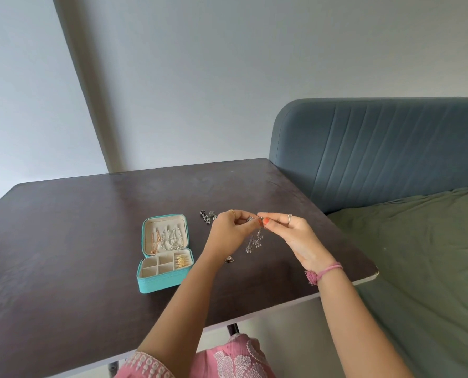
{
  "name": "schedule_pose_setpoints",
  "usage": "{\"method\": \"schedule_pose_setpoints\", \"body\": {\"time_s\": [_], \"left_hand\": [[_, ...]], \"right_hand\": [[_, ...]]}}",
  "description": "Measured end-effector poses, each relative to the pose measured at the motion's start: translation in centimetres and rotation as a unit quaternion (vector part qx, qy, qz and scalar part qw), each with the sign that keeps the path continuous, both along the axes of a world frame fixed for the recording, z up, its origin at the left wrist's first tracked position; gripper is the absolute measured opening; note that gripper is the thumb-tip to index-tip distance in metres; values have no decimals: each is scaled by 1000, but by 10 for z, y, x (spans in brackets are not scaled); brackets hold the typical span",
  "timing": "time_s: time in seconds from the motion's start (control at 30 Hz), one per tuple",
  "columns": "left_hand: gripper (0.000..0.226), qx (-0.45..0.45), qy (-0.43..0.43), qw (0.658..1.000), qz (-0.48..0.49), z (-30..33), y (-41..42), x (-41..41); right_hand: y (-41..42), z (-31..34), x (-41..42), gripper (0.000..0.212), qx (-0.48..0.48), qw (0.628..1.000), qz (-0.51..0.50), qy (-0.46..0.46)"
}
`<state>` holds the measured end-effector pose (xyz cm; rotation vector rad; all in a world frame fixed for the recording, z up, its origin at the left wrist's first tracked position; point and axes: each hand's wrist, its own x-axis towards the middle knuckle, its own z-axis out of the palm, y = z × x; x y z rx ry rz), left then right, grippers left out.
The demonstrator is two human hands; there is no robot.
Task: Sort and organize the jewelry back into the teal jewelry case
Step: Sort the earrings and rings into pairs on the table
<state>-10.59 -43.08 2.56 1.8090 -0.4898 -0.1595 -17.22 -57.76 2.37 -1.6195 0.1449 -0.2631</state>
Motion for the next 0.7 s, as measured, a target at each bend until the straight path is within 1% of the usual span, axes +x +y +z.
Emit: {"method": "schedule_pose_setpoints", "body": {"time_s": [0.13, 0.33, 0.47, 0.7], "left_hand": [[12, 4, 25, 999, -29, 5, 8, 3], [15, 64, 10, 997, -50, 5, 16, 12], [17, 135, -21, 990, -37, 3, 13, 17], [9, 200, -61, 978, -8, -10, 8, 21]], "right_hand": [[-4, -2, 6, 16, -36, 999, 9, -12], [-3, -12, 17, 15, -24, 999, 8, -31], [-2, -22, 22, 15, -22, 999, 9, -25], [-3, -37, 26, 14, -30, 999, -3, -27]]}}
